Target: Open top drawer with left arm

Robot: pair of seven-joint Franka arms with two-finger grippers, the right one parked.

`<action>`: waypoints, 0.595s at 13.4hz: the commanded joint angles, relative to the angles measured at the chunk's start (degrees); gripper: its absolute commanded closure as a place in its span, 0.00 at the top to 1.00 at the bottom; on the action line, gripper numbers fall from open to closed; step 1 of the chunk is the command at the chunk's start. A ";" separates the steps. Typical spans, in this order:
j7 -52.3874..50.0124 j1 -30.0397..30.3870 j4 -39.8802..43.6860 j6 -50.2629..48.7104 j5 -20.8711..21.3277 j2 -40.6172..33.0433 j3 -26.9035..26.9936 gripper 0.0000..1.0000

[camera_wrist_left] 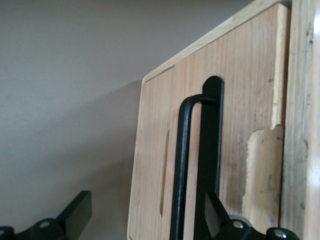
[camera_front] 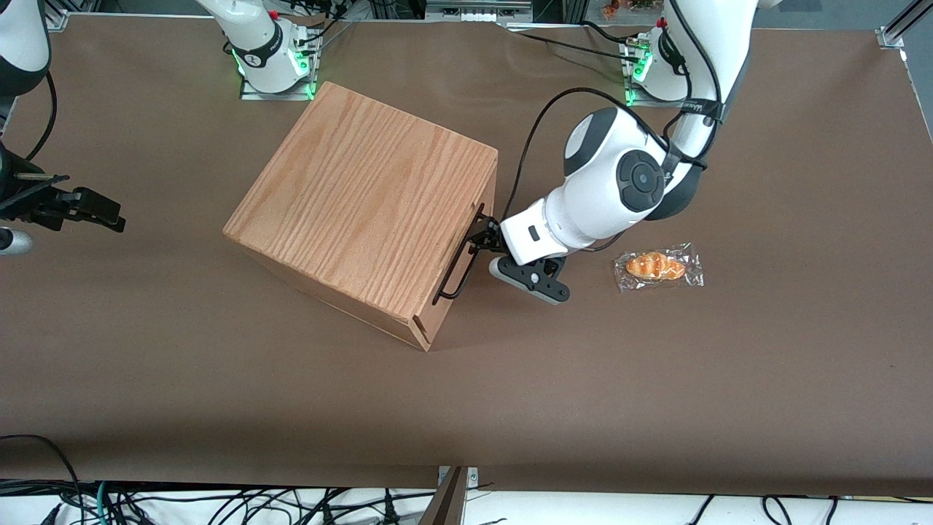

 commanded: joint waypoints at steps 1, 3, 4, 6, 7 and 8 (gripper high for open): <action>0.64 -1.71 1.96 1.38 -0.55 1.67 0.79 1.00; 0.72 -1.62 1.87 1.39 -0.47 2.03 0.87 1.00; 0.72 -1.62 1.87 1.39 0.58 2.03 0.88 1.00; 0.72 -1.62 1.87 1.39 3.22 2.03 0.79 1.00; 0.64 -1.71 1.79 1.39 3.31 2.11 0.87 1.00; 0.72 -1.62 1.78 1.39 3.84 2.20 0.79 1.00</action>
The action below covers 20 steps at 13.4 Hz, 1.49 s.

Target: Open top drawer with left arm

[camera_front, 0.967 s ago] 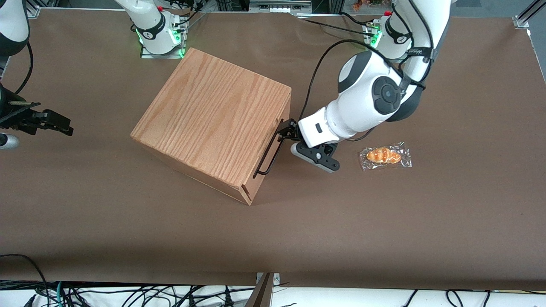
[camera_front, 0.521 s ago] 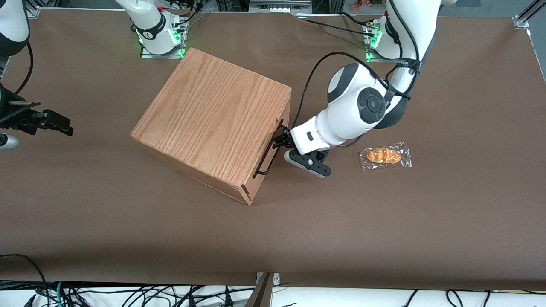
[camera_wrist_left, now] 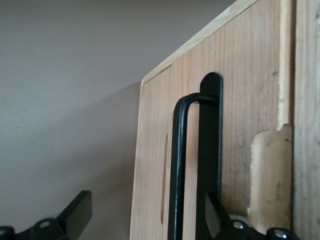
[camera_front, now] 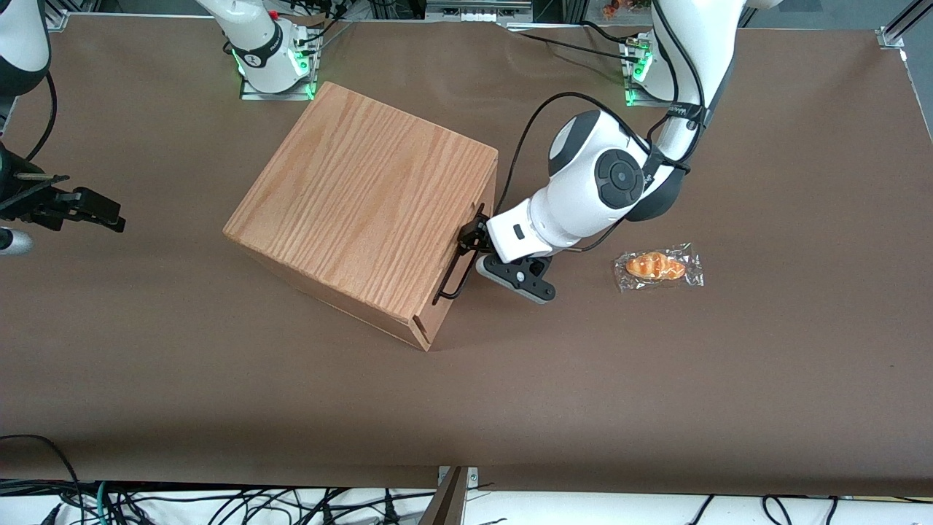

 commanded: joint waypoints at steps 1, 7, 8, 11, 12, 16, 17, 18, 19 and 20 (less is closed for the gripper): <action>0.64 -0.40 1.66 -0.04 2.39 1.21 0.53 1.00; 0.55 -0.67 1.13 -0.04 3.80 1.91 0.62 1.00; 0.47 -0.58 1.13 -0.13 6.50 1.91 0.62 1.00; 0.20 0.39 0.87 -1.18 8.55 1.91 0.97 1.00; 0.20 1.35 0.87 -1.27 8.55 1.91 1.14 1.00; 0.55 5.13 0.95 -3.55 13.55 1.39 1.06 1.00; 0.55 6.09 0.95 -4.08 13.82 1.39 1.06 1.00; 0.55 6.62 0.95 -4.52 13.91 1.39 1.06 1.00; 0.64 7.50 0.95 -4.79 14.00 1.30 1.06 1.00; 0.64 8.12 1.04 -5.05 14.00 1.21 1.06 1.00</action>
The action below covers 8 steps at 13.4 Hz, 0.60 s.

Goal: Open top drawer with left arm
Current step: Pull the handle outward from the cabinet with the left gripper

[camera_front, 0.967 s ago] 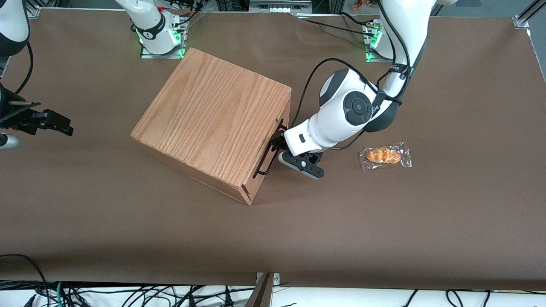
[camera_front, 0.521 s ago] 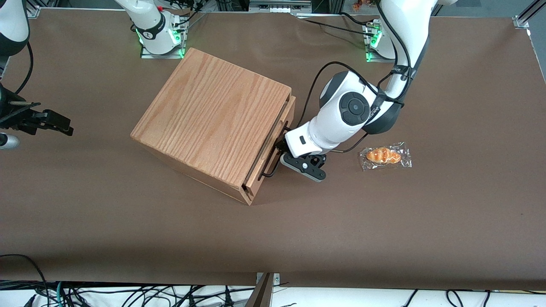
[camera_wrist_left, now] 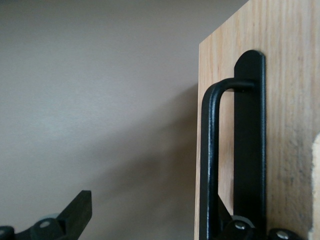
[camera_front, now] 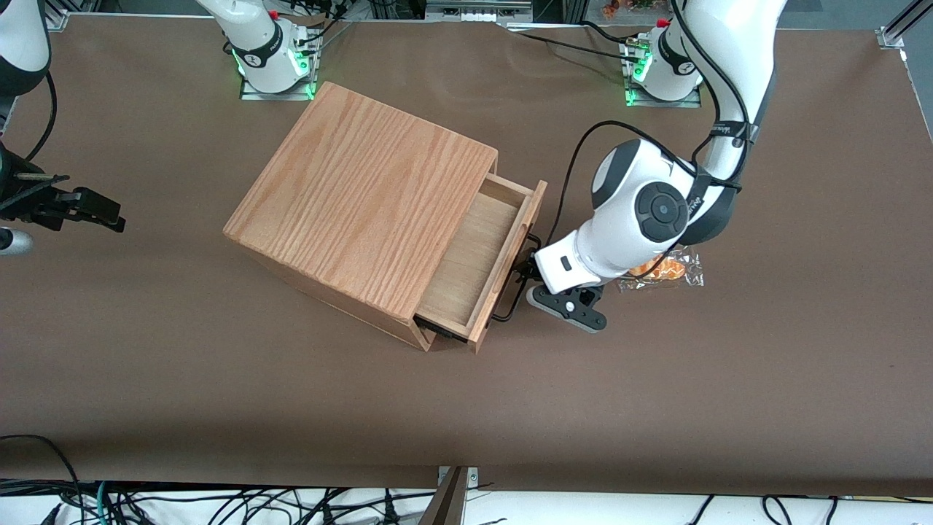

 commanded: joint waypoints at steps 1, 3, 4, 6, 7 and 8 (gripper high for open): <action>-3.16 1.67 1.17 -1.33 4.87 0.47 0.83 1.00; -3.16 3.42 1.35 -1.78 4.95 0.29 0.75 1.00; -3.08 3.87 1.35 -1.96 4.95 0.29 0.83 1.00; -1.85 5.01 1.52 -2.57 4.95 0.21 0.75 1.00; -0.89 5.36 1.61 -2.66 4.95 0.12 0.74 1.00; -0.53 5.72 1.61 -2.92 4.95 -0.06 0.83 1.00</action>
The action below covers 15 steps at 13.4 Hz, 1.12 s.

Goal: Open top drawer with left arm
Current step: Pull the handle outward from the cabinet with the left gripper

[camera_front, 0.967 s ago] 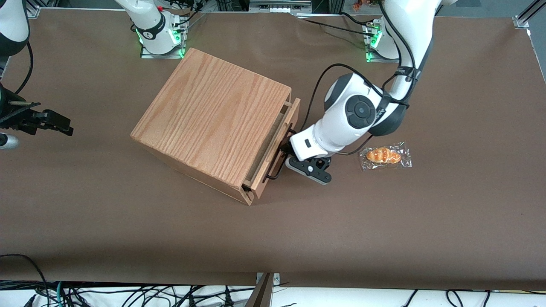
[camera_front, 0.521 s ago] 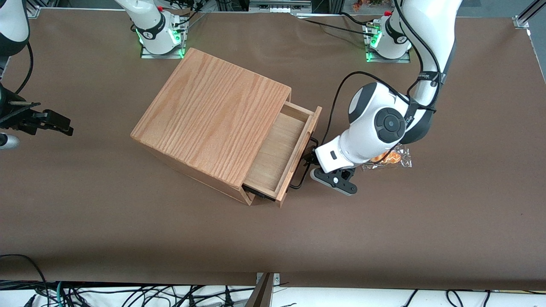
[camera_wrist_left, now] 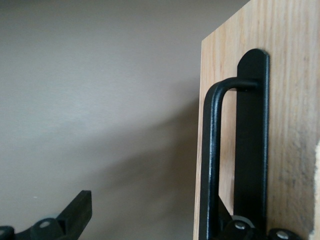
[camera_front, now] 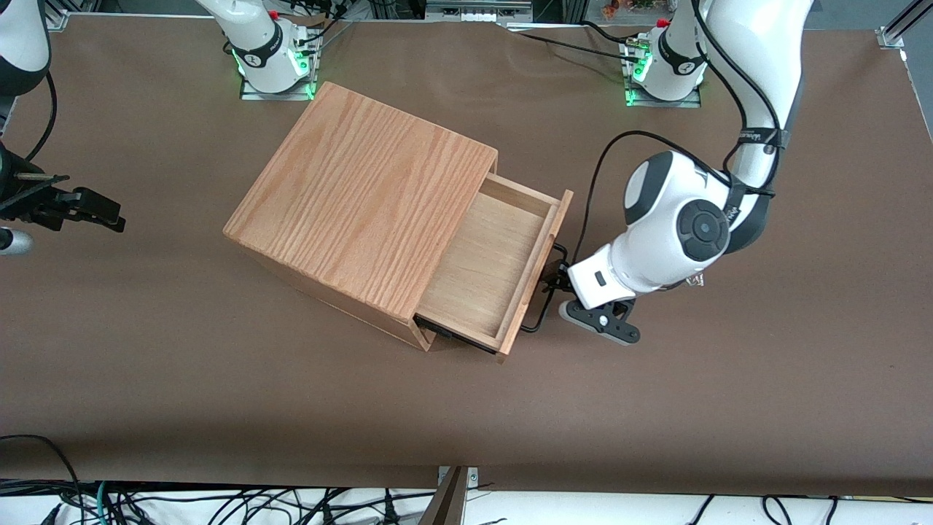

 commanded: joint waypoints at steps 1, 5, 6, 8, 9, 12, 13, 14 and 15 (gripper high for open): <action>-3.30 1.03 1.32 -0.45 4.87 0.03 1.00 1.00; -3.30 1.03 1.32 -1.06 4.78 -0.06 0.91 1.00; -3.30 1.03 1.23 -1.15 4.18 -0.06 0.82 1.00; -3.30 1.03 1.23 -1.33 3.82 -0.06 0.56 1.00; -3.30 1.12 1.49 -1.85 3.64 -0.06 0.56 1.00; -3.30 1.99 1.49 -3.95 -3.28 -0.50 0.56 1.00; -3.30 1.99 1.58 -4.66 -4.69 -0.59 0.47 1.00; -3.30 2.17 1.49 -4.93 -6.62 -1.11 0.56 1.00; -3.30 2.61 1.58 -5.80 -8.73 -1.29 0.56 1.00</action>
